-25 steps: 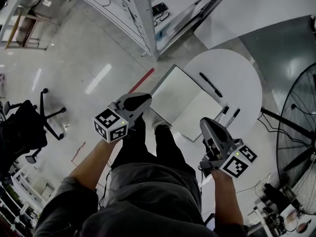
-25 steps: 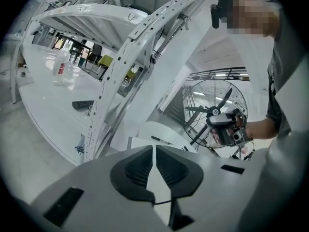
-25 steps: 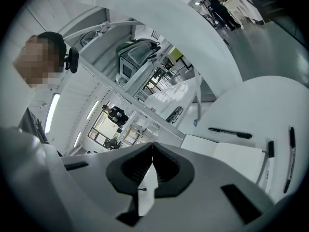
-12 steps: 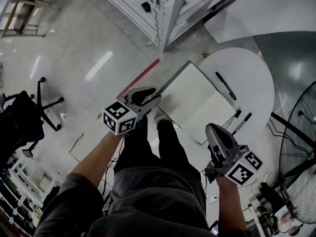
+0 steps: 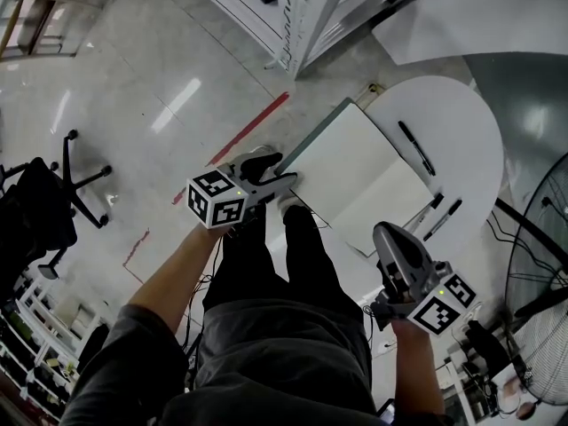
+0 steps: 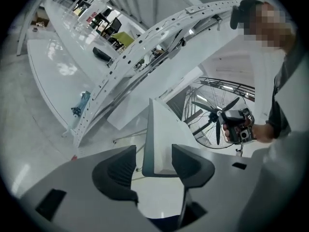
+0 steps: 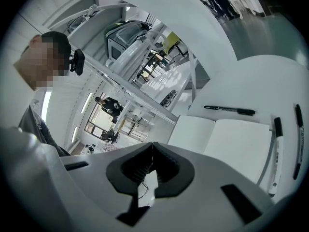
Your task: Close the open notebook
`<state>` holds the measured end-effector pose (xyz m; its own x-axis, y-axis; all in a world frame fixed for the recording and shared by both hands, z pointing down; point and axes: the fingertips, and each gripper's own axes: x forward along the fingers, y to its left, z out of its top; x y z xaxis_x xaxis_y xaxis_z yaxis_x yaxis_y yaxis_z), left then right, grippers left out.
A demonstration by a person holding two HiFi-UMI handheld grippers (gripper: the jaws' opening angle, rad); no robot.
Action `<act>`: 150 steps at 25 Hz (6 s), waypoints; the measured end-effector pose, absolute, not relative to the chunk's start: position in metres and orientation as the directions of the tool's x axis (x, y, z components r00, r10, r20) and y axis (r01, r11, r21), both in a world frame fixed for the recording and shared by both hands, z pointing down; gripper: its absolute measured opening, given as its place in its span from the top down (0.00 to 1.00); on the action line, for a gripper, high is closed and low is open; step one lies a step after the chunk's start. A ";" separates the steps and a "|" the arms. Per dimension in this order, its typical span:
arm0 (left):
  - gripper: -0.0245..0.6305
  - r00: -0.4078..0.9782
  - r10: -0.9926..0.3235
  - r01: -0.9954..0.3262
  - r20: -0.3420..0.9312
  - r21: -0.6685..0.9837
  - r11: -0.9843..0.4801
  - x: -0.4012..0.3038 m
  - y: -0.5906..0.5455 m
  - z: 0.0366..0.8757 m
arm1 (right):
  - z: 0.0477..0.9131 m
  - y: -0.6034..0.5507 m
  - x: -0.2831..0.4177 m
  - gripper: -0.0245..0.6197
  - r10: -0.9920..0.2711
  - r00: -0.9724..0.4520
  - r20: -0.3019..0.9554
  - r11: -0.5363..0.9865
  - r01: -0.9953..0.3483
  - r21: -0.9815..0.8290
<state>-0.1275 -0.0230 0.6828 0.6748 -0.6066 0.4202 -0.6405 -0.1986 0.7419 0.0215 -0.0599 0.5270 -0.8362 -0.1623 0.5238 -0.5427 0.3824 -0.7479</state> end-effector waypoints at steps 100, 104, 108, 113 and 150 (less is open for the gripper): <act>0.83 0.840 0.083 -0.352 0.537 0.654 -0.669 0.182 0.025 0.635 | 0.515 0.006 0.314 0.93 -0.743 -0.548 0.384 -0.036 -0.540 -0.841; 0.80 0.838 0.094 -0.345 0.537 0.656 -0.671 0.185 0.026 0.638 | 0.518 0.006 0.315 0.93 -0.743 -0.546 0.388 -0.042 -0.540 -0.841; 0.74 0.846 0.111 -0.329 0.522 0.675 -0.661 0.189 0.030 0.635 | 0.516 0.005 0.316 0.93 -0.743 -0.547 0.385 -0.038 -0.540 -0.841; 0.73 0.858 0.112 -0.312 0.502 0.681 -0.663 0.194 0.028 0.628 | 0.512 0.002 0.313 0.93 -0.745 -0.548 0.381 -0.027 -0.546 -0.837; 0.94 0.957 -0.192 -0.264 0.217 0.381 -0.886 0.102 -0.064 0.341 | 0.342 -0.055 0.206 0.93 -0.803 -0.554 0.219 0.288 -0.682 -0.672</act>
